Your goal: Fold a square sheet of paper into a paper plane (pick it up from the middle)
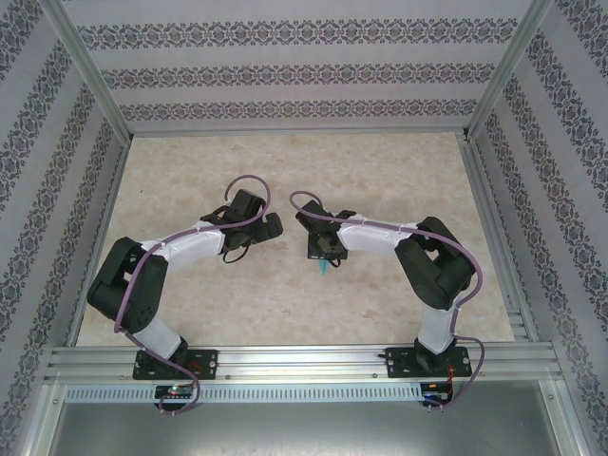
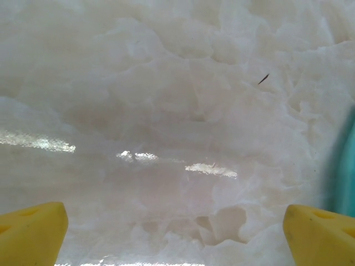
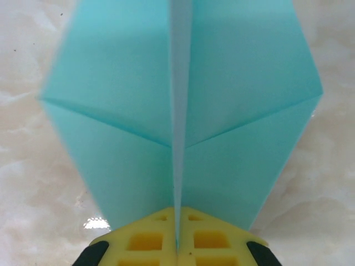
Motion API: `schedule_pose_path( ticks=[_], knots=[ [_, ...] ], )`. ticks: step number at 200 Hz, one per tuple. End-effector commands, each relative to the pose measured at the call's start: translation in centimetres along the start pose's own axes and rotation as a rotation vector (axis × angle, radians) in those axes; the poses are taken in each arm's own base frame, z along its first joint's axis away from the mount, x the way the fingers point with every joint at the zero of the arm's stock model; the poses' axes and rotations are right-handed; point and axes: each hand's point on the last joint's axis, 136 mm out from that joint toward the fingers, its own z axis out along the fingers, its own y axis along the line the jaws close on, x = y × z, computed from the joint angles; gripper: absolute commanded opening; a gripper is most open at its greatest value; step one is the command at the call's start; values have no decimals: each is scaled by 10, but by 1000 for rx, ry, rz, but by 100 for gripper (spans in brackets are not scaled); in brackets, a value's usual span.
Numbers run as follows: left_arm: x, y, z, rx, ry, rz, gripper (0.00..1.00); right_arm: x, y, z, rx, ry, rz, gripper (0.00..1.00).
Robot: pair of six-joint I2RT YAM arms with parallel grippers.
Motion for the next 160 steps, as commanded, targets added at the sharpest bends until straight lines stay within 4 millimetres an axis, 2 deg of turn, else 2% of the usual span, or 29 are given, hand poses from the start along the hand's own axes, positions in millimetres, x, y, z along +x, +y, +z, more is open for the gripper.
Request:
schedule_pose_path(
  ticks=[1,23,82,111,160],
  knots=[
    [-5,16,-8,-43,-15,-7,100,-17,-6,-15,70,-58,-37,4],
    [-7,22,-11,-54,-22,-17,100,-30,-7,-18,81,-73,-59,4],
    [-6,29,-11,-63,-15,-27,100,-47,-2,3,117,-42,-123,7],
    [-4,29,-9,-61,-6,-27,100,-48,3,12,109,-26,-127,10],
    [-3,27,-7,-53,1,-25,100,-34,2,29,99,21,-114,11]
  ],
)
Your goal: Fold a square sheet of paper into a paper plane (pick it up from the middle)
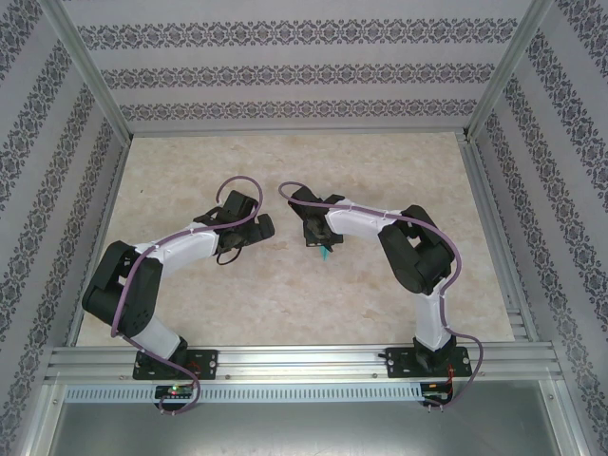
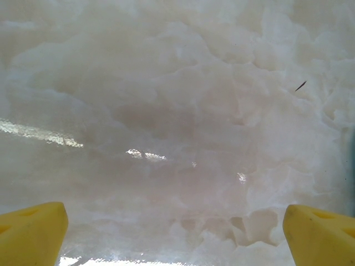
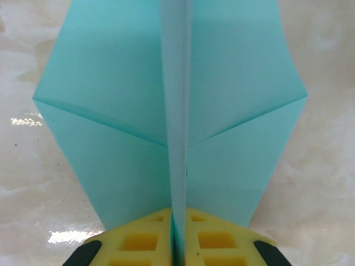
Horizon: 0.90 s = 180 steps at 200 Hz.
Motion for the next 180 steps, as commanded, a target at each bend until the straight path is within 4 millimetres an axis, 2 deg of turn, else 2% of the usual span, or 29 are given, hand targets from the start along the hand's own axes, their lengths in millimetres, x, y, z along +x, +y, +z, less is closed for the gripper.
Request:
schedule_pose_path(
  ticks=[1,30,60,84,127,155,180],
  knots=[
    [0,5,-1,-6,6,5,100,6,1,13,-3,32,-2,11],
    [-1,5,-2,-6,4,6,100,4,3,12,-10,26,5,9],
    [-5,5,-5,-10,-8,8,100,-19,6,-5,-38,-42,11,8],
    [-10,5,-9,-16,-24,9,100,-41,8,-10,-63,-85,25,7],
    [-13,6,-13,-21,-31,10,100,-68,11,0,-82,-107,37,7],
    [-14,6,-14,-22,-32,9,100,-73,10,13,-68,-93,34,10],
    [-18,6,-16,-28,-40,12,100,-74,14,15,-85,-80,33,15]
  ],
)
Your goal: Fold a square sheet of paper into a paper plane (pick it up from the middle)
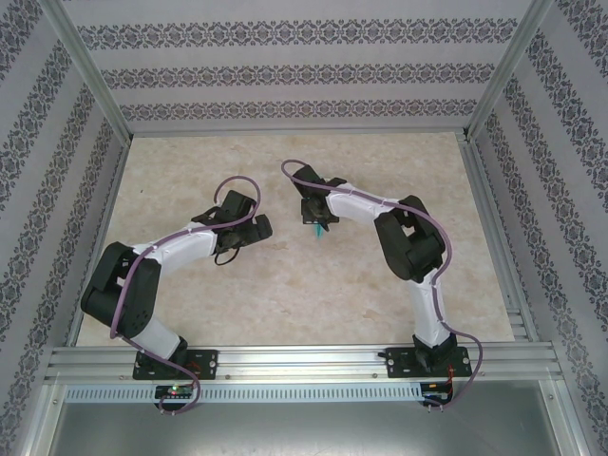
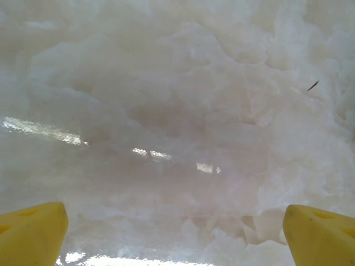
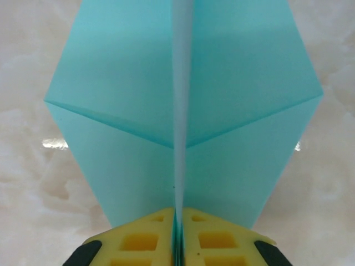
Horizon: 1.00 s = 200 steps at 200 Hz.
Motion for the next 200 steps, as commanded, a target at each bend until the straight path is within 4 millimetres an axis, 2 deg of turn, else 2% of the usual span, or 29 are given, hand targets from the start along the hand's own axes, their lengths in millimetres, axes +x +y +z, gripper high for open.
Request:
schedule_pose_path(
  ticks=[1,18,28,54,75,96,118,139,160,174,188,200],
  knots=[
    [-17,-1,-14,-5,-46,14,100,-4,7,2,-24,8,-17,16],
    [-22,-1,-18,-13,-60,16,100,-7,9,-5,-38,7,-12,22],
    [-27,0,-21,-19,-74,11,100,-14,11,-19,-57,-13,-6,25],
    [-46,3,-36,-24,-140,5,100,-39,11,-75,-108,-125,11,41],
    [-67,13,-52,-48,-207,0,100,-56,-8,-121,-117,-229,42,58],
    [-86,31,-71,-82,-286,-2,100,-61,-50,-153,-69,-322,93,75],
    [-103,57,-93,-148,-395,14,100,-62,-115,-180,72,-458,154,97],
    [-114,85,-114,-246,-503,27,100,-51,-180,-196,227,-536,217,98],
    [-118,116,-129,-366,-601,37,100,-32,-238,-202,367,-589,284,98],
    [-116,134,-129,-413,-652,33,100,-19,-263,-200,419,-647,290,98],
    [-112,140,-122,-407,-678,59,100,-7,-282,-195,438,-705,309,98],
    [-108,144,-117,-404,-713,88,100,1,-288,-186,445,-753,285,98]
  ],
)
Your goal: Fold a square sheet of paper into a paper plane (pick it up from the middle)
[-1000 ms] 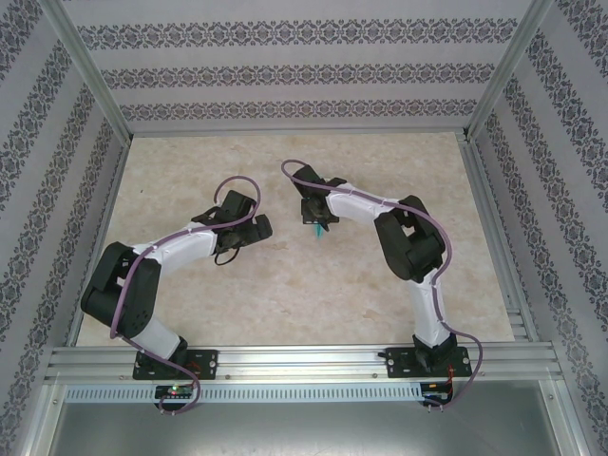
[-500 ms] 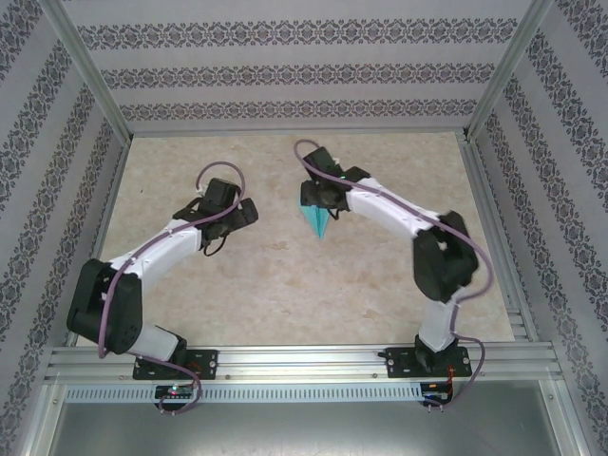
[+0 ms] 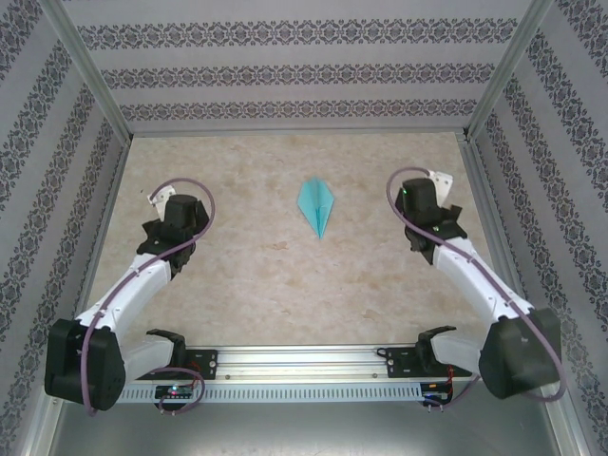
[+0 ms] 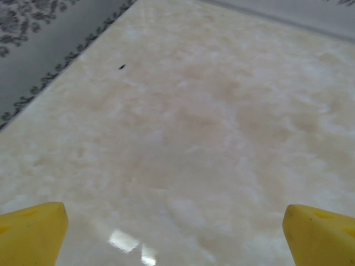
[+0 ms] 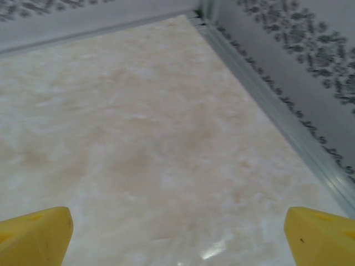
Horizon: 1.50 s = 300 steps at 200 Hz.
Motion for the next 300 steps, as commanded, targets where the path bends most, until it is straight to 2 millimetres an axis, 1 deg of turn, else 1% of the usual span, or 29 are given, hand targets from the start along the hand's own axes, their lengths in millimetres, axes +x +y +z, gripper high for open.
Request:
schedule_pose_path(
  ticks=[1,2,14,33,47,58,75,84,119,127,130,141,157,186,203,215,221,240,253,272,300],
  knots=[
    [-13,12,5,-35,-148,46,100,-13,-18,4,34,-193,6,98],
    [-13,12,5,-35,-150,44,100,-14,-18,4,32,-201,6,98],
    [-13,14,5,-22,-146,70,100,1,-18,10,23,-229,-33,98],
    [-13,12,9,3,-184,117,100,12,-15,20,16,-228,-57,98],
    [-7,6,17,57,-206,137,100,17,-12,31,6,-228,-69,98],
    [-4,-3,23,108,-226,169,100,20,-9,38,-8,-242,-84,98],
    [-1,-17,30,177,-254,235,100,15,2,40,-65,-269,-99,98],
    [0,-26,30,237,-280,257,100,11,5,40,-99,-303,-88,98],
    [-4,-37,32,359,-335,251,100,1,14,46,-200,-358,-68,98],
    [-5,-38,33,382,-333,239,100,4,16,48,-208,-357,-78,98],
    [-5,-39,34,390,-329,236,100,1,16,48,-211,-372,-73,98],
    [-5,-41,35,413,-328,227,100,2,18,51,-229,-384,-70,98],
    [-2,-48,37,454,-346,222,100,8,22,58,-248,-384,-75,98],
    [6,-55,52,464,-315,234,100,14,25,63,-276,-385,-78,98],
    [9,-53,62,434,-288,230,100,16,25,64,-276,-376,-82,98],
    [13,-58,66,440,-275,251,100,15,25,67,-267,-371,-75,98],
    [14,-62,66,443,-276,266,100,15,23,68,-262,-366,-68,98],
    [15,-63,67,435,-261,277,100,14,18,72,-263,-348,-44,98],
    [15,-63,67,426,-265,283,100,14,18,72,-265,-346,-46,98],
    [17,-69,66,452,-257,300,100,13,18,72,-263,-348,-44,98],
    [17,-69,66,450,-258,302,100,14,18,72,-265,-348,-44,98]
  ],
)
